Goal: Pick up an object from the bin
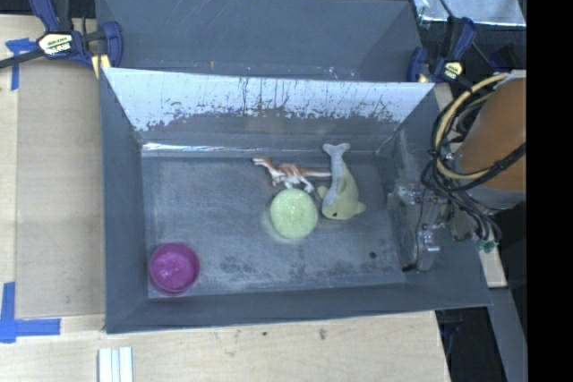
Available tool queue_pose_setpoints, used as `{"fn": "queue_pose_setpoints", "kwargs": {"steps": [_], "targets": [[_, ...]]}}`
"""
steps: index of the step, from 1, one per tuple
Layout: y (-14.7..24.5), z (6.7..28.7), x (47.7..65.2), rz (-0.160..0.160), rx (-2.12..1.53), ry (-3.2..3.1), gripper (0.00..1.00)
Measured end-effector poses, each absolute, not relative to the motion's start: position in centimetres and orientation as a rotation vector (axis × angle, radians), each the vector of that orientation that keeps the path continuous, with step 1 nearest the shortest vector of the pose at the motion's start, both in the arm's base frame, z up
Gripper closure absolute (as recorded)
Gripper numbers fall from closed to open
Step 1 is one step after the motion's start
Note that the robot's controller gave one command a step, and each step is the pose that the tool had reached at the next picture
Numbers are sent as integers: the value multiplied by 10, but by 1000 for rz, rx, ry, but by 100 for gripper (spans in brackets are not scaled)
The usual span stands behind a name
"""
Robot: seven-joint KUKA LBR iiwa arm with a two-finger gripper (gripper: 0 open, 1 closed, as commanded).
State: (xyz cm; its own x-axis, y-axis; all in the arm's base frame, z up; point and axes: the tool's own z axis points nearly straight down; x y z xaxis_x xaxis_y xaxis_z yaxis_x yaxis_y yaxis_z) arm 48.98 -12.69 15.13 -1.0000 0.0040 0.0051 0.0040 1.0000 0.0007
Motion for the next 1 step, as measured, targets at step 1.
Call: {"fn": "queue_pose_setpoints", "kwargs": {"steps": [1], "targets": [[-126, 156, 492, 1, 0, -3145, 0]]}}
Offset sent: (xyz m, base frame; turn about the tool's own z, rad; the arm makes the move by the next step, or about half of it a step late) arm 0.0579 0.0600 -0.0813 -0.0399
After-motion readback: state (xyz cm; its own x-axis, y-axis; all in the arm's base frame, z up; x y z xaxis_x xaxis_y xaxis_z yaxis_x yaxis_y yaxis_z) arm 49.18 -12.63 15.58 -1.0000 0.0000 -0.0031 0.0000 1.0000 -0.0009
